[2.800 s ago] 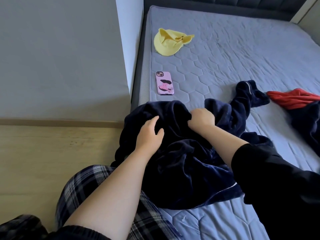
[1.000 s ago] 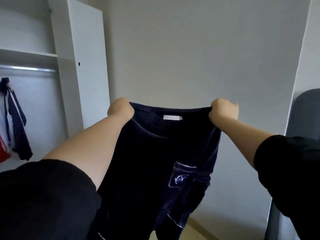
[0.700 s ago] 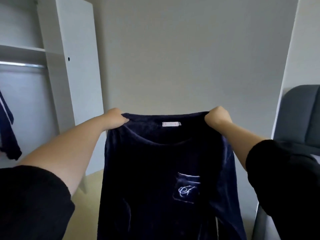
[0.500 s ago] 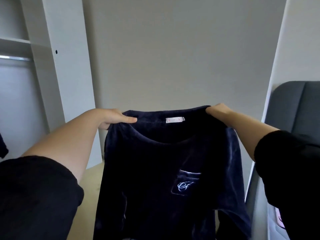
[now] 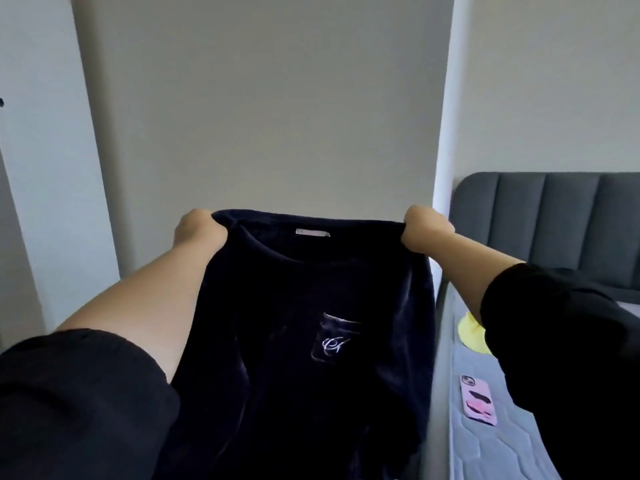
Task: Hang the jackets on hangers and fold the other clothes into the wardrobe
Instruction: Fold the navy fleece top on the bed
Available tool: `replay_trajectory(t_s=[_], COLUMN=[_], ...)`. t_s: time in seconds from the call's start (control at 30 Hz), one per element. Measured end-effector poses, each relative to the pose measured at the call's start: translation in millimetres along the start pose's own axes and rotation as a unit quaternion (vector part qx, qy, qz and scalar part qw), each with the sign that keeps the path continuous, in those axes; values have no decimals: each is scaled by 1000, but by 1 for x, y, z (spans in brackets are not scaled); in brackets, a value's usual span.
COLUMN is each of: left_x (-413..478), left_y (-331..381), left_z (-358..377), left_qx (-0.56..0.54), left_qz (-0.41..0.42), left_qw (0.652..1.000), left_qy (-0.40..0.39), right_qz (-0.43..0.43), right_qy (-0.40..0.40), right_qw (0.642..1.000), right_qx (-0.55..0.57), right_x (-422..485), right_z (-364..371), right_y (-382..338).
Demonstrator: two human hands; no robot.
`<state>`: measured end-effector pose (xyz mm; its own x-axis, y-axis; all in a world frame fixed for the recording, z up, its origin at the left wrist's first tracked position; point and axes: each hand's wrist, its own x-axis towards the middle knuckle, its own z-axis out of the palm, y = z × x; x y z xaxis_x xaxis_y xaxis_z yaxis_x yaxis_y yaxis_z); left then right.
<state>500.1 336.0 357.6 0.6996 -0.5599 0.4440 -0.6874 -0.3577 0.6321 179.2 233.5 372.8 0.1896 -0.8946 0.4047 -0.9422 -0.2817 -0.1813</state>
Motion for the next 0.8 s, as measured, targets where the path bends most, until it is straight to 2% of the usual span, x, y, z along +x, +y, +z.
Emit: replay_trajectory(t_s=[0.1, 0.2, 0.27, 0.33, 0.4, 0.47, 0.57, 0.73, 0.8], left_x=[-3, -13, -22, -34, -47, -61, -83, -98, -109], left_y=[30, 70, 101, 132, 162, 187, 218, 264, 281], left_z=[-15, -30, -36, -39, -44, -49, -60, -74, -75], left_qx=[-24, -82, -177, -303, -430, -496, -504, -559, -545], left_qz=[-7, -16, -51, -109, -159, -159, -100, -65, -50], left_qw=[999, 994, 979, 943, 887, 852, 856, 824, 834], left_qy=[43, 70, 83, 80, 59, 54, 61, 67, 75], right_qz=[62, 87, 106, 124, 142, 161, 175, 141, 138], right_qy=[167, 246, 285, 315, 338, 364, 426, 516, 550], right_qw=[981, 957, 933, 902, 871, 857, 831, 802, 783], right_qx=[79, 125, 193, 269, 326, 329, 312, 267, 256], right_x=[-2, -11, -16, -21, -28, -39, -55, -80, -88], right_z=[-34, -74, -100, -125, -149, -172, -200, -233, -244], right_y=[20, 34, 41, 49, 59, 69, 87, 120, 134])
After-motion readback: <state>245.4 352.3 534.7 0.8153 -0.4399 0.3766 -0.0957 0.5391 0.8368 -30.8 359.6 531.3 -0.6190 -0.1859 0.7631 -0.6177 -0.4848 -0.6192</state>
